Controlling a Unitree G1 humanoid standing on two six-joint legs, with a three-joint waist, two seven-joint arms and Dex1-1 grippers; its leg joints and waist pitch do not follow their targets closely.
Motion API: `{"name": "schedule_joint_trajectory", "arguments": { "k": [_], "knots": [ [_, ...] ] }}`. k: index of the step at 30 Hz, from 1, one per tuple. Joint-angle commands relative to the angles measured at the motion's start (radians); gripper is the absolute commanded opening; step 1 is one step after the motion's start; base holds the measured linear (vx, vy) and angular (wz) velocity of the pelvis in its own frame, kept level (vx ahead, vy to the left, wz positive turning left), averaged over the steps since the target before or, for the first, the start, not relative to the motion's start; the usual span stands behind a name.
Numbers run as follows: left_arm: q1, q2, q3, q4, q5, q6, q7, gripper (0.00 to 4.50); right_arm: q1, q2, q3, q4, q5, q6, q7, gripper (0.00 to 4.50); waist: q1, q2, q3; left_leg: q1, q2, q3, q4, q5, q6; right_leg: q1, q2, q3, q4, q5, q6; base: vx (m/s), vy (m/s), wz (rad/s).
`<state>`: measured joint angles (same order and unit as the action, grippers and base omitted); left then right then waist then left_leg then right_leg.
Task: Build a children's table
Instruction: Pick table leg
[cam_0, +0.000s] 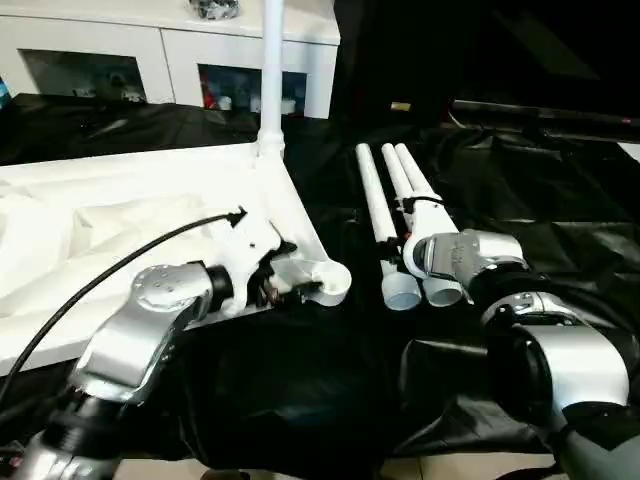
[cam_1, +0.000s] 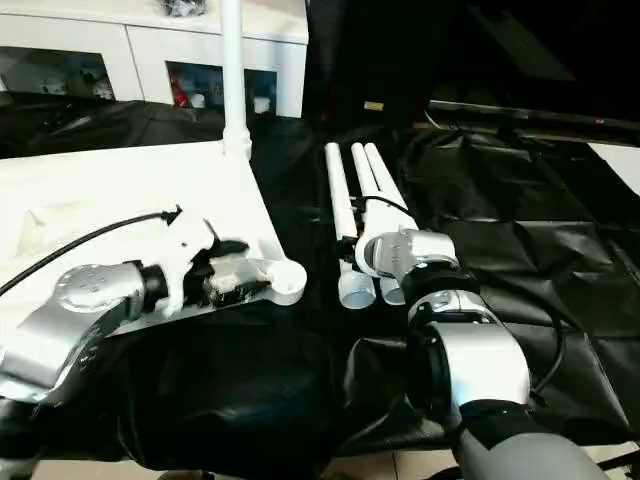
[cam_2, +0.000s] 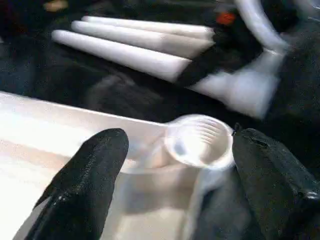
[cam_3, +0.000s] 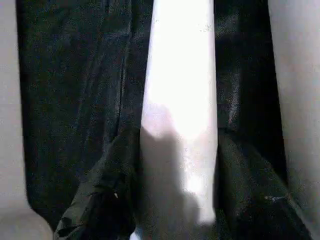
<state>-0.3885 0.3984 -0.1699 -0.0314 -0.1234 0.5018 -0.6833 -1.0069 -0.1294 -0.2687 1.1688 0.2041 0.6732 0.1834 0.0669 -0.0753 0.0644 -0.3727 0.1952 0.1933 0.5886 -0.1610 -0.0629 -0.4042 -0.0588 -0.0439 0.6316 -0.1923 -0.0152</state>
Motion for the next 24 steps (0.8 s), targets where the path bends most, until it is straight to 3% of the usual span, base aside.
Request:
{"name": "schedule_joint_trajectory", "arguments": {
  "k": [1, 6, 9, 11, 12, 14, 17, 18, 23, 24],
  "knots": [
    [-0.036, -0.021, 0.023, 0.022, -0.001, -0.009, 0.038, 3.87, 0.007, -0.016, -0.025, 0.001, 0.023, 0.002, 0.001, 1.88, 0.005, 0.023, -0.076, 0.019, 0.029, -0.015, -0.061, -0.208, -0.070, 0.044, -0.069, 0.041, -0.065, -0.131, -0.168, 0.000, 0.000, 0.00],
    [-0.083, -0.076, 0.054, 0.075, -0.016, -0.017, 0.096, 3.87, 0.028, -0.017, -0.042, -0.051, 0.057, -0.045, 0.074, 1.88, 0.008, 0.019, -0.077, 0.016, 0.029, -0.012, -0.058, -0.184, -0.052, 0.048, -0.069, 0.041, -0.063, -0.082, -0.183, 0.000, 0.000, 0.00],
    [-0.173, -0.179, 0.143, 0.151, -0.093, 0.034, 0.183, 3.87, 0.108, -0.015, -0.021, -0.248, 0.112, -0.117, 0.281, 1.88, 0.022, 0.016, -0.080, 0.018, 0.033, -0.012, -0.055, -0.171, -0.029, 0.052, -0.074, 0.043, -0.062, -0.048, -0.191, 0.000, 0.000, 0.00],
    [-0.173, -0.179, 0.143, 0.151, -0.093, 0.034, 0.183, 3.87, 0.108, -0.015, -0.021, -0.248, 0.112, -0.117, 0.281, 1.87, 0.028, 0.013, -0.081, 0.017, 0.033, -0.012, -0.054, -0.147, -0.018, 0.055, -0.073, 0.042, -0.060, -0.024, -0.197, 0.000, 0.000, 0.00],
    [-0.221, -0.224, 0.184, 0.193, -0.141, 0.079, 0.203, 4.13, 0.162, -0.013, -0.004, -0.371, 0.154, -0.116, 0.387, 1.87, 0.028, 0.012, -0.080, 0.017, 0.031, -0.011, -0.055, -0.143, -0.011, 0.053, -0.069, 0.040, -0.061, -0.028, -0.206, 0.000, 0.000, 0.00],
    [-0.265, -0.258, 0.212, 0.236, -0.185, 0.120, 0.204, 4.26, 0.216, -0.010, -0.003, -0.491, 0.214, -0.096, 0.476, 1.87, 0.034, 0.015, -0.076, 0.016, 0.028, -0.012, -0.055, -0.148, 0.000, 0.059, -0.071, 0.042, -0.066, -0.041, -0.198, 0.000, 0.000, 0.00],
    [-0.351, -0.319, 0.270, 0.324, -0.273, 0.161, 0.194, 4.50, 0.330, -0.022, 0.036, -0.700, 0.302, -0.077, 0.629, 1.87, 0.046, 0.022, -0.081, 0.020, 0.032, -0.015, -0.053, -0.143, 0.014, 0.057, -0.074, 0.040, -0.067, -0.040, -0.201, 0.000, 0.000, 0.00],
    [-0.369, -0.330, 0.287, 0.343, -0.290, 0.169, 0.195, 4.50, 0.351, -0.025, 0.045, -0.734, 0.315, -0.072, 0.654, 1.86, 0.047, 0.017, -0.079, 0.018, 0.029, -0.014, -0.054, -0.142, 0.018, 0.058, -0.072, 0.040, -0.072, -0.038, -0.200, 0.000, 0.000, 0.00],
    [-0.435, -0.385, 0.349, 0.389, -0.376, 0.208, 0.203, 4.50, 0.452, -0.027, 0.111, -0.902, 0.360, -0.028, 0.756, 1.86, 0.054, 0.026, -0.077, 0.018, 0.032, -0.019, -0.055, -0.179, 0.006, 0.061, -0.077, 0.038, -0.078, -0.092, -0.211, 0.000, 0.000, 0.00],
    [-0.438, -0.396, 0.361, 0.378, -0.401, 0.224, 0.199, 4.50, 0.462, -0.025, 0.123, -0.916, 0.356, -0.027, 0.756, 1.86, 0.052, 0.023, -0.076, 0.016, 0.032, -0.020, -0.056, -0.179, 0.006, 0.061, -0.078, 0.038, -0.079, -0.095, -0.211, 0.000, 0.000, 0.00]
  ]
}}
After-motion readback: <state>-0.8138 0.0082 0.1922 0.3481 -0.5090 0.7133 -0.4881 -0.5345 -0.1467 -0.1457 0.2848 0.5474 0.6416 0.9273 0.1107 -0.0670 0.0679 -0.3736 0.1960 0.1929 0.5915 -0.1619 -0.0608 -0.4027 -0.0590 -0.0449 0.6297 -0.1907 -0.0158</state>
